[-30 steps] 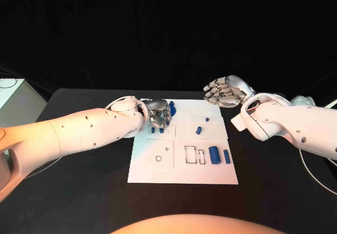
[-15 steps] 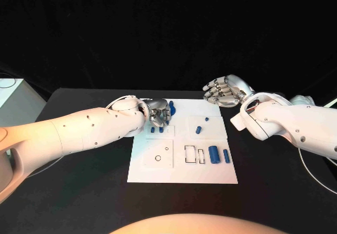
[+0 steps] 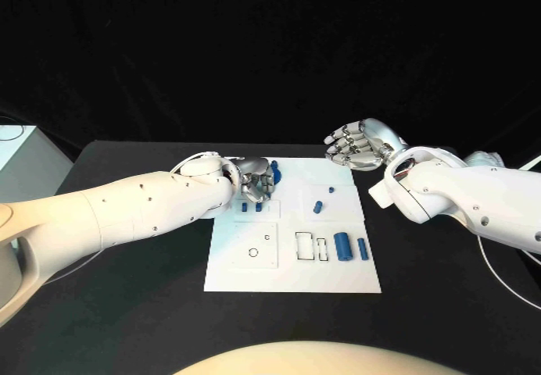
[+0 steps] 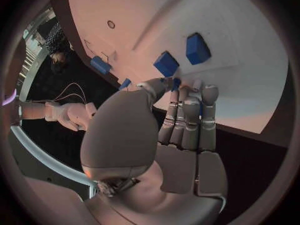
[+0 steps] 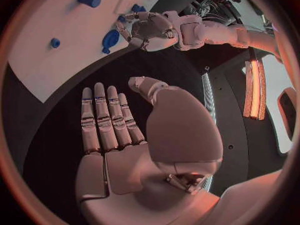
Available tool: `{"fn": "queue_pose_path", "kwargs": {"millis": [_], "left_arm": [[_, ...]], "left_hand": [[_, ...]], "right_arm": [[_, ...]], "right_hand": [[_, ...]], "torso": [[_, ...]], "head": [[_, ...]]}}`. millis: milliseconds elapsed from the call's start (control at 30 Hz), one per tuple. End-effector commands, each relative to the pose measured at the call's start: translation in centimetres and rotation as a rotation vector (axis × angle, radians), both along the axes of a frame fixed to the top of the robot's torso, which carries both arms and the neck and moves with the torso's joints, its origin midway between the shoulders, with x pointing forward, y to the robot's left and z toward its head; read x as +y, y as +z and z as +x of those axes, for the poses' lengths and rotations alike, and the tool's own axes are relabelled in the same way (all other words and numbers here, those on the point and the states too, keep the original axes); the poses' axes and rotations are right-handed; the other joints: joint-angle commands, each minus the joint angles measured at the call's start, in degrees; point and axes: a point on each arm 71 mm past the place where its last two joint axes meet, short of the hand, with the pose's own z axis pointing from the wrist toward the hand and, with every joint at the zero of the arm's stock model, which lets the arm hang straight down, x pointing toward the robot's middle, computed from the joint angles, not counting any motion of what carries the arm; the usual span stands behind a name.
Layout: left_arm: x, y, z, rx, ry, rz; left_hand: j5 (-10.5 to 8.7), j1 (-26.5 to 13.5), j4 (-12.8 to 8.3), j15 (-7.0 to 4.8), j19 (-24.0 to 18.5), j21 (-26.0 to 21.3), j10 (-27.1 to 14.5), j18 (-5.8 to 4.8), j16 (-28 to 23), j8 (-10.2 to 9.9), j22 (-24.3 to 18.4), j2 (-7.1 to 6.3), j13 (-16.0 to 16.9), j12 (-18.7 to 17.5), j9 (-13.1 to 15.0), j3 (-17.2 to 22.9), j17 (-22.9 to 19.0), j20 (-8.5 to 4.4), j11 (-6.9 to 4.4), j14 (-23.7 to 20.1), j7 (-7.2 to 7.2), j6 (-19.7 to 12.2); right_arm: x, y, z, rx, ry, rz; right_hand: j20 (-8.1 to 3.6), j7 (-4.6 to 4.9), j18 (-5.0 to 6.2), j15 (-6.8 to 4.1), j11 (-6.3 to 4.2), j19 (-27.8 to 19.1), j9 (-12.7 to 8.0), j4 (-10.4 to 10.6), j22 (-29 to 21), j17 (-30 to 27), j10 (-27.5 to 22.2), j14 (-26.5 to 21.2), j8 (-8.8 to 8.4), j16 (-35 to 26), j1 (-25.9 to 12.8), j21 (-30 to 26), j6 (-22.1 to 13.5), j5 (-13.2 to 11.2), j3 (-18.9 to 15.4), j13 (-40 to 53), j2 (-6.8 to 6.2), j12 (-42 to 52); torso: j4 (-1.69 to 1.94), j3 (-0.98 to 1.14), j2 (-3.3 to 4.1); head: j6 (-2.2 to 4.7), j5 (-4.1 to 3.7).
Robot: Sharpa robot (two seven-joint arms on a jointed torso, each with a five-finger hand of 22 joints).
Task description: Assemble the parts on the task board
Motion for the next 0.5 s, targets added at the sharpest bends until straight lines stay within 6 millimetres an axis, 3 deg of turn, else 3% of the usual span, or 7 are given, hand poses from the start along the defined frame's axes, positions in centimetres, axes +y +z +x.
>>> {"fn": "queue_pose_path", "kwargs": {"millis": [33, 500], "left_arm": [[-0.18, -0.07, -0.03, 0.017, -0.001, -0.003], [-0.25, -0.05, 0.31, 0.008, 0.011, -0.007]], "left_hand": [[-0.36, -0.02, -0.22, -0.12, 0.95, 0.98, 0.90, -0.98, 0.68, -0.37, 0.90, 0.61, -0.30, -0.69, -0.12, 0.47, 0.67, -0.03, -0.13, 0.83, -0.21, 0.86], [-0.54, 0.02, -2.06, -0.73, 3.85, 4.49, 4.96, -1.72, 2.53, -1.65, 4.39, 1.71, -2.04, -4.80, -0.38, 1.74, 2.12, -0.62, -0.72, 3.19, -0.70, 3.97]], "right_arm": [[0.19, -0.01, -0.08, -0.001, 0.021, -0.004], [0.16, -0.03, -0.09, 0.001, 0.021, -0.005]], "right_hand": [[-0.19, 3.04, 0.80, 0.25, 0.32, -0.41, -0.05, -0.10, -0.05, -0.05, 0.02, -0.05, -0.10, -0.33, -0.27, -0.03, 0.22, 0.17, 0.08, -0.05, 0.04, 0.19], [-0.18, 3.03, 0.80, 0.25, 0.32, -0.45, -0.06, -0.10, -0.13, -0.09, 0.04, -0.04, -0.09, -0.36, -0.31, -0.01, 0.25, 0.18, 0.09, -0.05, 0.06, 0.20]], "torso": [[-0.01, 0.03, -0.02], [-0.03, 0.05, -0.01]], "head": [[-0.04, -0.06], [-0.07, -0.18]]}}
